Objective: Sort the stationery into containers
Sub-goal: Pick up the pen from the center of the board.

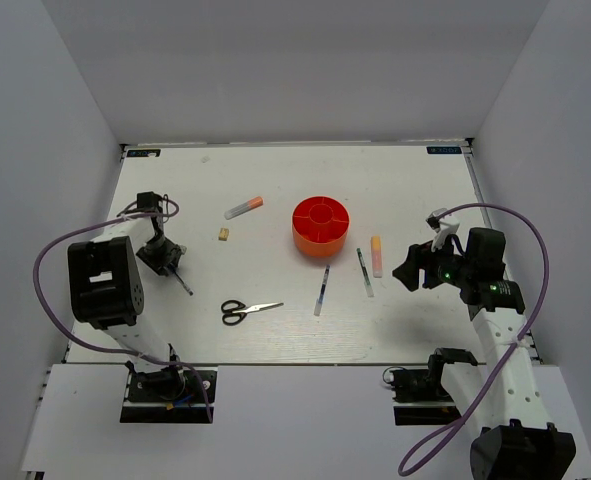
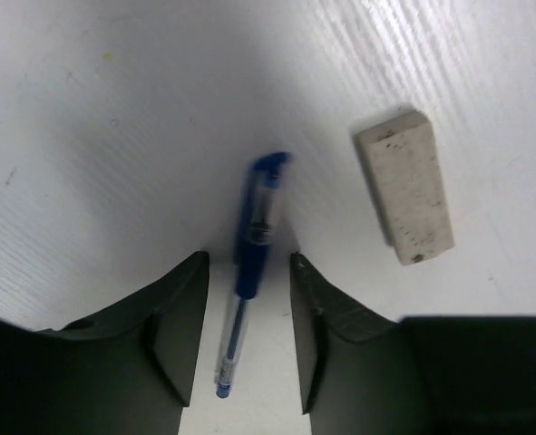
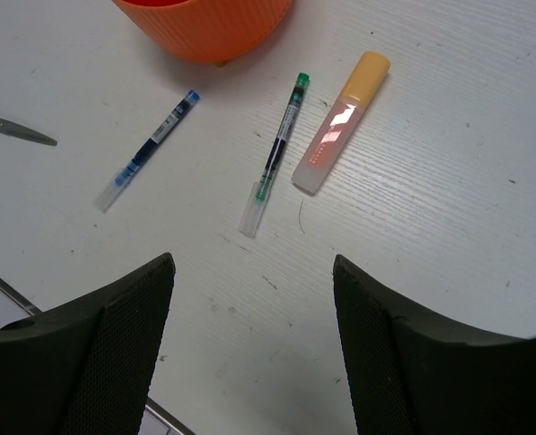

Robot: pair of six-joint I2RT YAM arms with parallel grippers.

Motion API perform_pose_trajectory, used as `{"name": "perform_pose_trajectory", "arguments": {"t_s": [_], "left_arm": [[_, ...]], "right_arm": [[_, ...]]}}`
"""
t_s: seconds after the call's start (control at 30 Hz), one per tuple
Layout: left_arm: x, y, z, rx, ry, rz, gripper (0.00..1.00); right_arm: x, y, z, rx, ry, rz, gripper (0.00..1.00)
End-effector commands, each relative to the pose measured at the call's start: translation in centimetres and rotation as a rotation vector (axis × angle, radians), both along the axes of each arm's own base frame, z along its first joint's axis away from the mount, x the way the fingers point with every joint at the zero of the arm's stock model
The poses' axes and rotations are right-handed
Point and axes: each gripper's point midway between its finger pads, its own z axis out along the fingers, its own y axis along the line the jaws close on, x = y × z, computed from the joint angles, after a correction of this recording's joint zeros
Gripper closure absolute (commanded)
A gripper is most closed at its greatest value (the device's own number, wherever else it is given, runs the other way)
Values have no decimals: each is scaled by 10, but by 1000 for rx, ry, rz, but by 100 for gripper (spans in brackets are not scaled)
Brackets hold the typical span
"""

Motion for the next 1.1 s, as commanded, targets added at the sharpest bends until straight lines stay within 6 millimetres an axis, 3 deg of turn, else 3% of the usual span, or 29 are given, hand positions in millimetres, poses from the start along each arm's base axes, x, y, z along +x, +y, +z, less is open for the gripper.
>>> {"name": "perform_pose_trajectory", "arguments": {"t_s": [0.0,0.23,0.33,0.5,0.57,0.63,0.67,0.7,0.77,0.8,0.83,0.87,0.93,0.97,1.03,1.07], "left_arm": [[-1,7,-7,18,40,1,53],[-11,4,-14,0,82,-14,91],[-10,-3,-11,-32,72,-40,100],[12,-29,31,-72,-66,-148,100],[21,-47,60,-67,-163,-229,100],[30,-74,81,-70,-227,-343,100],[31,-103,101,-76,-293,-437,100],[40,-116,120,-71,-356,-504,100],[46,-159,148,-78,-464,-644,100],[56,-178,169,-85,-547,-724,100],[59,-189,178,-64,-586,-796,100],[66,-227,199,-61,-697,-925,100],[67,-258,206,-12,-768,-1104,100],[77,-279,217,10,-853,-1136,100],[84,-296,235,53,-911,-1187,100],[95,-302,232,73,-920,-1181,100]], "right_arm": [[7,-2,16,-15,-45,-3,27],[7,-2,16,-18,-42,-6,27],[6,-2,16,-16,-46,-3,27],[6,-1,17,-13,-46,-1,23],[6,-1,16,-12,-43,-1,22],[6,-1,15,-13,-45,2,22],[5,0,15,-11,-43,3,29],[6,1,16,-9,-49,11,36],[6,1,15,-6,-48,12,60],[6,1,14,-6,-45,13,82],[6,1,13,-7,-48,12,89],[7,0,11,-10,-49,8,93],[9,-3,11,-21,-59,-4,93],[9,-3,9,-22,-52,-7,93],[10,-5,8,-28,-54,-14,93],[11,-5,8,-28,-54,-16,93]]}}
